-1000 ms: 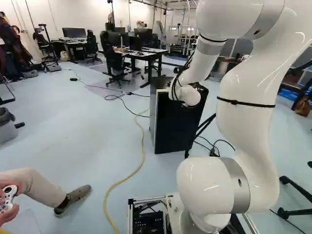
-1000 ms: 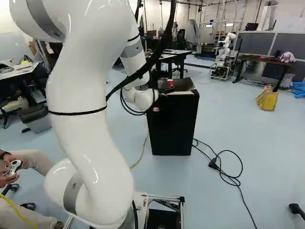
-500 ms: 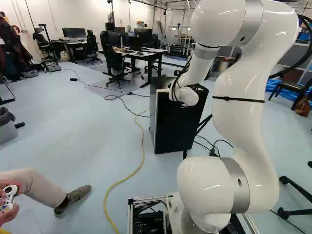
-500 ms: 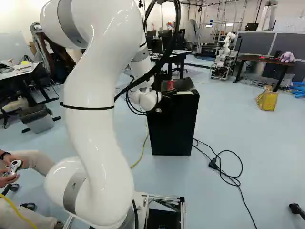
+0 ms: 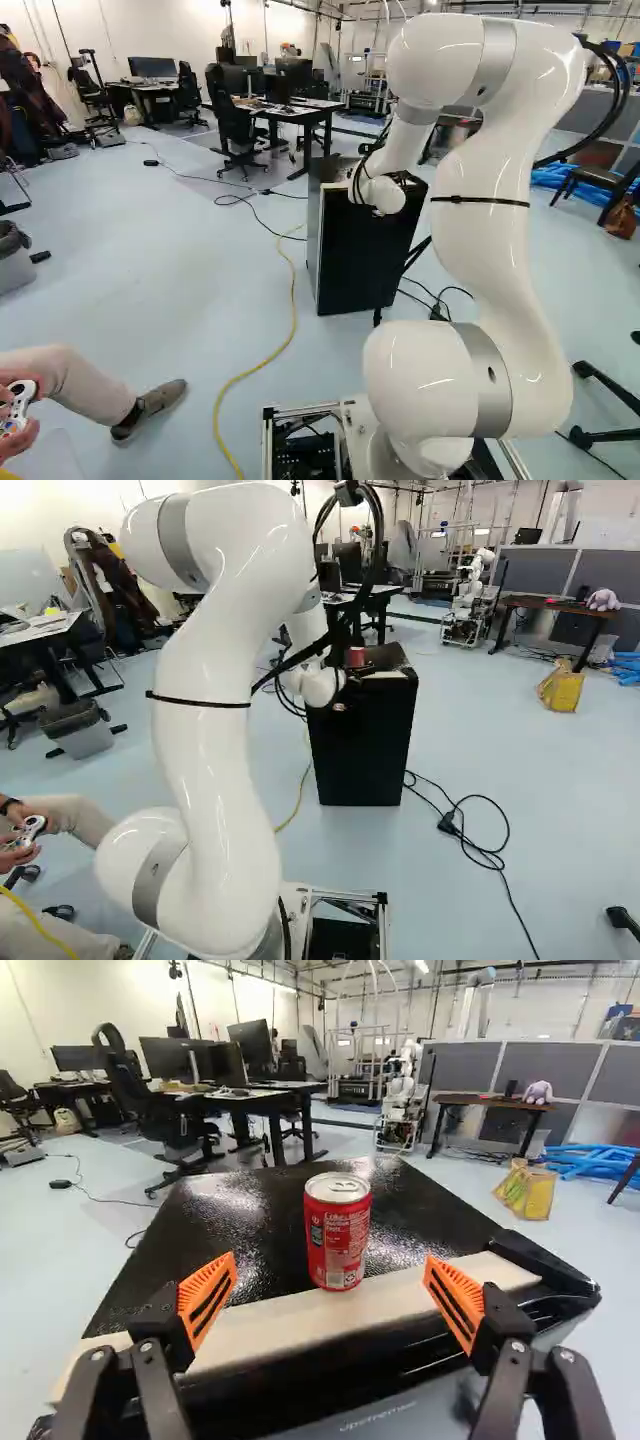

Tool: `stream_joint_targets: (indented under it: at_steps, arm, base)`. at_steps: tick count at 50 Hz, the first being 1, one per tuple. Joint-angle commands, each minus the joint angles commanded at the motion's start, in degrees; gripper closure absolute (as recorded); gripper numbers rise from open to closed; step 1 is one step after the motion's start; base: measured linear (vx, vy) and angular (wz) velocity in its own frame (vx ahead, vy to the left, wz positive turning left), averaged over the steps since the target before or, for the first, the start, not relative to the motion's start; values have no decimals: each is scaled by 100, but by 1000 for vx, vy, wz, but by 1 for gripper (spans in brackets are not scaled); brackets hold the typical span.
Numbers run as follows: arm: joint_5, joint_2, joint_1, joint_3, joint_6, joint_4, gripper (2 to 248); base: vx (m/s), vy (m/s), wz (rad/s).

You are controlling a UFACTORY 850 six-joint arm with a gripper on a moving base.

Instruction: Grab a drink from the fridge

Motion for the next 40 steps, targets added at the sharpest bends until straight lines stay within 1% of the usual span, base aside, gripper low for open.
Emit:
stream_joint_targets:
  at_steps: [20, 40]
  arm:
    - [0, -394, -8, -533, 0, 0, 3]
    - [0, -670, -45, -913, 0, 0, 3]
  base:
    - [0, 0, 0]
    - [0, 0, 0]
